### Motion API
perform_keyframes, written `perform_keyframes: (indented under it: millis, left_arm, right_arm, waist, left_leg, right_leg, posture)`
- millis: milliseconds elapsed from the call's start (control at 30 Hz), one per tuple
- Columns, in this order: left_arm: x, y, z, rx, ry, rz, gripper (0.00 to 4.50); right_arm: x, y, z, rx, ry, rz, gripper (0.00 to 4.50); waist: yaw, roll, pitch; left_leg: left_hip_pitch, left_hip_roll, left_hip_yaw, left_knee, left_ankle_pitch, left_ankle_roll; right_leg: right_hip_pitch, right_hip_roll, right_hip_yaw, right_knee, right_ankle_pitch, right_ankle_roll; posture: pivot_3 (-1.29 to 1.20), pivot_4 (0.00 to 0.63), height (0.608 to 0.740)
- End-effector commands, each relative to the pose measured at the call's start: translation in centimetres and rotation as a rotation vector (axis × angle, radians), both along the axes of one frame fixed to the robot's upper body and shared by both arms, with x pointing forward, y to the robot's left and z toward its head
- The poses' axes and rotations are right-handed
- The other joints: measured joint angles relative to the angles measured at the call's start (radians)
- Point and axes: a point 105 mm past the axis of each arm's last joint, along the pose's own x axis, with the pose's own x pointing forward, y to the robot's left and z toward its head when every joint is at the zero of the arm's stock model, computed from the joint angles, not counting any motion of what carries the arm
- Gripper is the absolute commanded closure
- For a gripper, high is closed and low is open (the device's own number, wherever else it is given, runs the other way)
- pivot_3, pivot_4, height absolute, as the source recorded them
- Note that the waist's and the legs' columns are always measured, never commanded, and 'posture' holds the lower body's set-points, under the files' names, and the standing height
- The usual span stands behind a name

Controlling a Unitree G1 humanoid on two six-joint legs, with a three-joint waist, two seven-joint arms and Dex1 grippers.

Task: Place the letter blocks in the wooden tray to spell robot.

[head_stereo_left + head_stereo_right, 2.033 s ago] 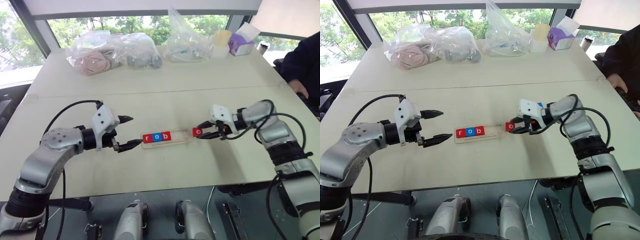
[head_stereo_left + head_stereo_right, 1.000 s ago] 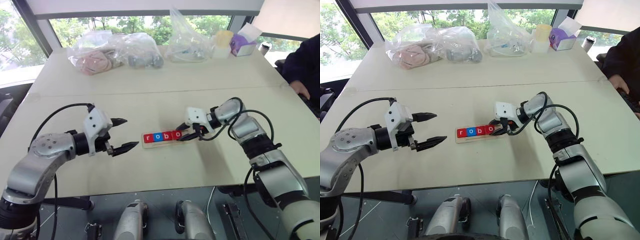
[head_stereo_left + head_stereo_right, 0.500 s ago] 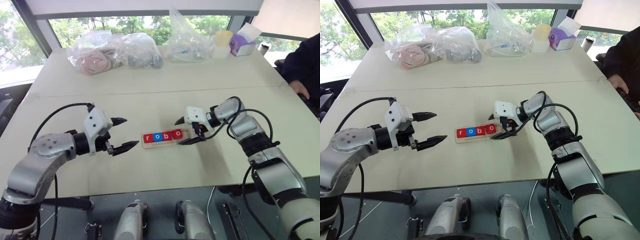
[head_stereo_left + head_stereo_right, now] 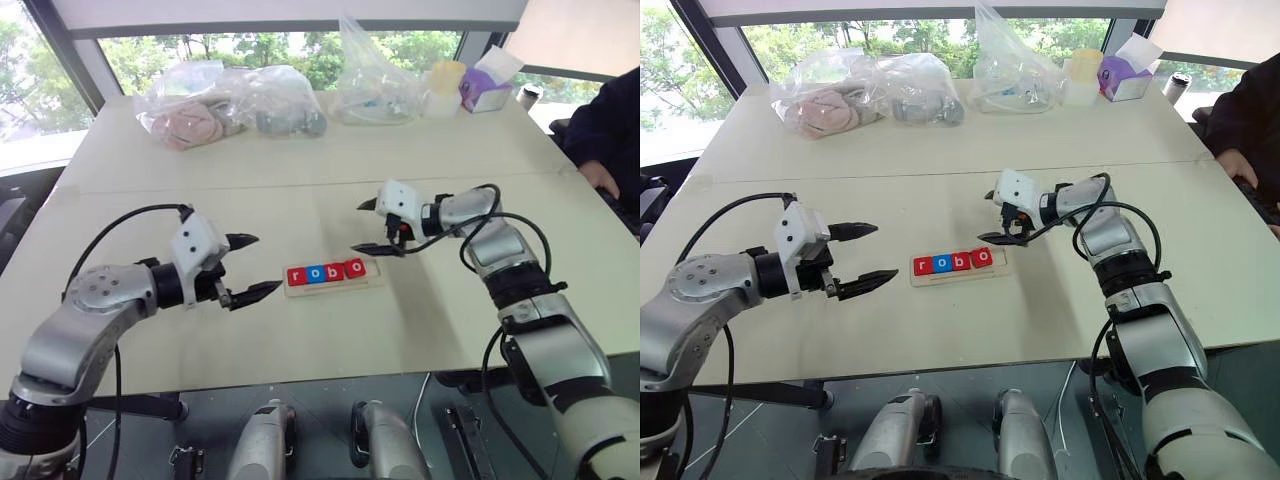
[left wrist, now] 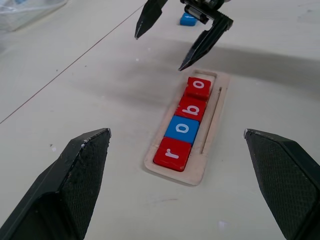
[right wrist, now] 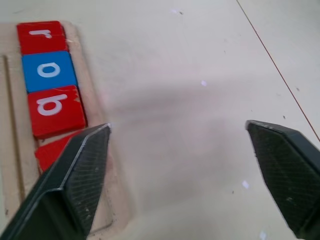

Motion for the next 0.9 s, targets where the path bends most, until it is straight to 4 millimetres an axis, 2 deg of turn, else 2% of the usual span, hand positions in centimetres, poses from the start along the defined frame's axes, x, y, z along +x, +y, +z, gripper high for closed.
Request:
perform_keyframes:
  millis: [33, 267, 500, 900]
  left_arm:
    - [-0.1, -0.5, 0.8, -0.002, -0.036, -0.031, 0.00]
    - [0.2, -0.7, 0.9, -0.002, -0.039, -0.040, 0.00]
    - [0.3, -0.7, 0.9, -0.003, -0.041, -0.039, 0.00]
    - [0.3, -0.6, 1.0, -0.002, -0.043, -0.033, 0.00]
  right_arm:
    - [0.4, -0.8, 1.1, -0.001, -0.092, -0.038, 0.07]
    - [0.0, -1.6, 0.2, -0.049, -0.089, -0.037, 0.07]
    - [-1.6, -1.7, -1.0, -0.077, -0.031, 0.009, 0.07]
    - [-2.3, -0.5, -1.5, -0.070, -0.013, 0.045, 0.07]
  waist:
    - [-0.001, 0.000, 0.000]
    - [-0.001, 0.000, 0.000]
    - [-0.001, 0.000, 0.000]
    - [-0.001, 0.000, 0.000]
  left_leg:
    - [0.000, 0.000, 0.000, 0.000, 0.000, 0.000]
    - [0.000, 0.000, 0.000, 0.000, 0.000, 0.000]
    - [0.000, 0.000, 0.000, 0.000, 0.000, 0.000]
    - [0.001, 0.000, 0.000, 0.000, 0.000, 0.000]
  right_leg:
    - [0.000, 0.000, 0.000, 0.000, 0.000, 0.000]
    - [0.000, 0.000, 0.000, 0.000, 0.001, 0.001]
    - [0.000, 0.000, 0.000, 0.000, 0.001, 0.001]
    - [0.000, 0.000, 0.000, 0.001, 0.001, 0.001]
  posture:
    - [0.00, 0.150, 0.725]
    - [0.00, 0.150, 0.725]
    - [0.00, 0.150, 0.725]
    - [0.00, 0.150, 0.725]
